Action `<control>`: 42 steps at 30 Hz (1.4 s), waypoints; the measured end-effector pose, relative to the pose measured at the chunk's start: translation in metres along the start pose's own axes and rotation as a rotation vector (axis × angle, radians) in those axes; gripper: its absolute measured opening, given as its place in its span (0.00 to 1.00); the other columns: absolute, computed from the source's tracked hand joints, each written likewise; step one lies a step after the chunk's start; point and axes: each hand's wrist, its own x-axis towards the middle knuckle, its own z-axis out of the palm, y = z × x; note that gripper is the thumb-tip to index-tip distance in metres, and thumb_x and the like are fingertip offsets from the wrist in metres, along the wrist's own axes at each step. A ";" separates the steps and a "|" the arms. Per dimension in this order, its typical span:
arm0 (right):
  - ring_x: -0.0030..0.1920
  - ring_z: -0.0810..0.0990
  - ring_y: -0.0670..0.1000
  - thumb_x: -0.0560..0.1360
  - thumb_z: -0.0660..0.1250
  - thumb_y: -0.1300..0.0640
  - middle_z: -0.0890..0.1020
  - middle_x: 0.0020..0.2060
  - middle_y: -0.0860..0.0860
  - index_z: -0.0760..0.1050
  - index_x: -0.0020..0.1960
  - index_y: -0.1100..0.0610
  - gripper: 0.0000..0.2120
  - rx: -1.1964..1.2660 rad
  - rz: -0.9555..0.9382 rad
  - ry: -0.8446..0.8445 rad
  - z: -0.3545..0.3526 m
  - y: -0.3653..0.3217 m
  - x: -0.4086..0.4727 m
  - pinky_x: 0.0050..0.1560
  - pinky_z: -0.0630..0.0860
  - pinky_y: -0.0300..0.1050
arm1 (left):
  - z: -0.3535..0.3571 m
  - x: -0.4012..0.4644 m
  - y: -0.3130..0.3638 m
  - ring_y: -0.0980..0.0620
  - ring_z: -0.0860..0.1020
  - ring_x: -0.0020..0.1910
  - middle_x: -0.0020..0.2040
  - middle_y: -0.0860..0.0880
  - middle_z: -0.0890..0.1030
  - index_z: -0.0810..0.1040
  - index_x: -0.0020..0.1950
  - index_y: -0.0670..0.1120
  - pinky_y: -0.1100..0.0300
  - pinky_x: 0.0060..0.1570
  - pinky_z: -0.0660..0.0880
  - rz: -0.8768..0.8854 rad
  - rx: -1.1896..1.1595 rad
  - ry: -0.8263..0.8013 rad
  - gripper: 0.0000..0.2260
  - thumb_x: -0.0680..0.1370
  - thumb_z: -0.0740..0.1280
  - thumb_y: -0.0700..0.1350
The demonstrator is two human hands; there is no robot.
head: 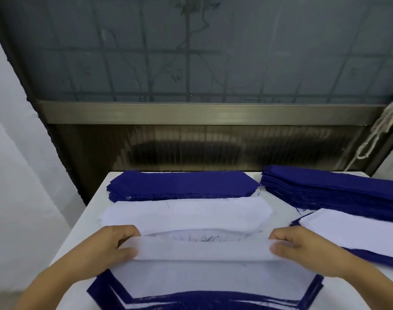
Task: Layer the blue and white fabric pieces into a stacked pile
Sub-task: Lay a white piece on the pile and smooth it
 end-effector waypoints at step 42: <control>0.39 0.73 0.40 0.71 0.72 0.61 0.74 0.36 0.38 0.73 0.37 0.46 0.13 -0.483 -0.151 0.431 0.016 0.015 -0.006 0.42 0.68 0.30 | 0.034 0.011 0.017 0.66 0.74 0.43 0.42 0.65 0.76 0.79 0.41 0.60 0.74 0.47 0.70 0.255 0.230 0.240 0.05 0.74 0.72 0.49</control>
